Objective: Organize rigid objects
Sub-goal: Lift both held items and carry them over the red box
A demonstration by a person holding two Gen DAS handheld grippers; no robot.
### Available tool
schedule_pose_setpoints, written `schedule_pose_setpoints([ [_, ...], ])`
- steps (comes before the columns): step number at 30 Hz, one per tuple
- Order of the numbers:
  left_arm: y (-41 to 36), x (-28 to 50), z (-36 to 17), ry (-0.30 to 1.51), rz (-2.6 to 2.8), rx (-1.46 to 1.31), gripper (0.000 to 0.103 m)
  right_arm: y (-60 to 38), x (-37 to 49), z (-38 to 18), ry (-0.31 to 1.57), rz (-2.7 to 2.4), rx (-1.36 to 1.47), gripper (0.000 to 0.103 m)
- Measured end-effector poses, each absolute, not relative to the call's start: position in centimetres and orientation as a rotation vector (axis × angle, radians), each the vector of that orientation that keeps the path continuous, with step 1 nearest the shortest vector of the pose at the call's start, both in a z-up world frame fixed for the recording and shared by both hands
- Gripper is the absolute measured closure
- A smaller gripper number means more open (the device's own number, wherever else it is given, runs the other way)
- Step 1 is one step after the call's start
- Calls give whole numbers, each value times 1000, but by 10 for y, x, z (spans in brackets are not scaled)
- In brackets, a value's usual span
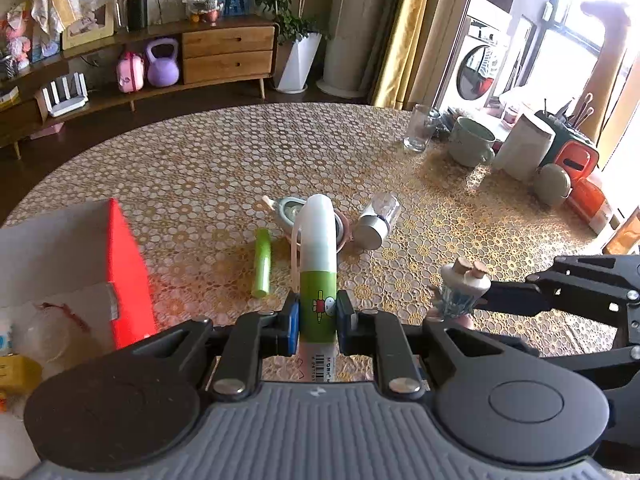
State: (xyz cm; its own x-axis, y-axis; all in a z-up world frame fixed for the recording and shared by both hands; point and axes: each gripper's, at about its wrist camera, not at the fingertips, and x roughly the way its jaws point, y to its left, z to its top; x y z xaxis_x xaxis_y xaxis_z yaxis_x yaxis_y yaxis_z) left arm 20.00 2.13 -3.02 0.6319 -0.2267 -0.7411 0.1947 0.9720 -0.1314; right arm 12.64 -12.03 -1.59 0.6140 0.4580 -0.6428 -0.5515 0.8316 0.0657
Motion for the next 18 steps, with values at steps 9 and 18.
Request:
schedule_pose_setpoints([
  [9, 54, 172, -2, 823, -208, -64, 86, -94, 107, 17, 665, 646, -149, 71],
  [18, 102, 152, 11, 801, -151, -87, 86, -53, 102, 31, 658, 702, -145, 71],
])
